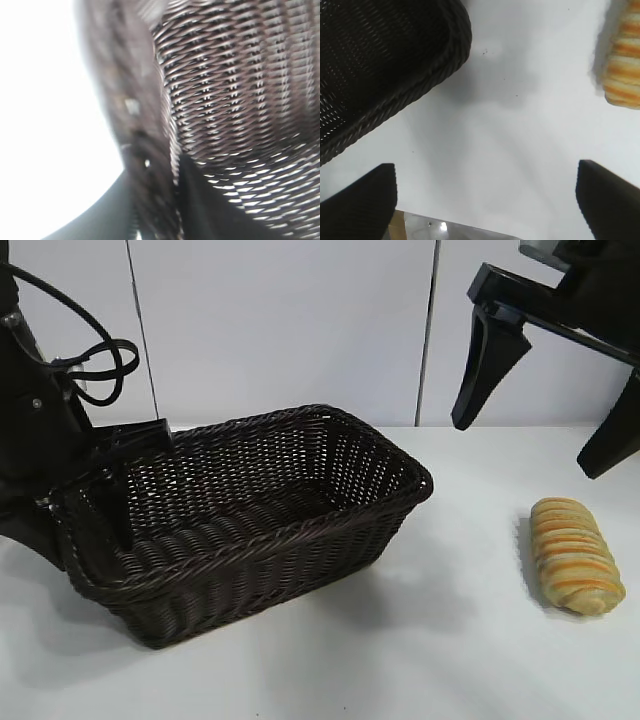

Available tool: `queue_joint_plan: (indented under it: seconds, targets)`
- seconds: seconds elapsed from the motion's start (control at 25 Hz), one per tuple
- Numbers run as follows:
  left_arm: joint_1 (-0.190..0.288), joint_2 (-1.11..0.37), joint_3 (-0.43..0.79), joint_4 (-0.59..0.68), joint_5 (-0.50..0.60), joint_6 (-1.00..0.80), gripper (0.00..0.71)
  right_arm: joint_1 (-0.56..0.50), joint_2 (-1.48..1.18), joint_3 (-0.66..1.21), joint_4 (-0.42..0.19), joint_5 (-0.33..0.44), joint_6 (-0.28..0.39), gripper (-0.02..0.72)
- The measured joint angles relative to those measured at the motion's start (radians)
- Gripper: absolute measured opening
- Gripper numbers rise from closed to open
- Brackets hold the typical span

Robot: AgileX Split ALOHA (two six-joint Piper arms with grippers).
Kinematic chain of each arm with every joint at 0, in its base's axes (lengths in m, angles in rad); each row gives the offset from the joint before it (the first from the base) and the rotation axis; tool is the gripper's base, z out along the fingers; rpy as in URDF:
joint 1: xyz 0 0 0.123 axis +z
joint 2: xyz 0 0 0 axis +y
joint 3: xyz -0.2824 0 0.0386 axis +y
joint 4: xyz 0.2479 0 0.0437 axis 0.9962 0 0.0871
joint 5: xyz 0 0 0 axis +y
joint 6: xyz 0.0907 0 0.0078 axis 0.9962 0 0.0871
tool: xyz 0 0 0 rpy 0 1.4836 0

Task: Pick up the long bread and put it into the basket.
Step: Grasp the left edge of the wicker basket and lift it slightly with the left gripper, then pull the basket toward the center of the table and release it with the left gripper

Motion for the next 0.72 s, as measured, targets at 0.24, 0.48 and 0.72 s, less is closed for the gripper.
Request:
queue_joint_plan:
  seconds: [0.24,0.48,0.72]
  targets:
    - [0.0,0.0,0.0,-0.01,-0.003,0.013,0.103,0.0,0.0,0.0,0.0,0.003,0.0,0.695]
    - [0.061,-0.004,0.0,-0.134,0.019,0.146,0.1,0.0,0.0,0.0,0.0,0.004,-0.001,0.695]
    - [0.139,-0.025,-0.045,-0.196,0.128,0.326,0.099,0.0,0.0,0.0,0.0,0.004,-0.003,0.695]
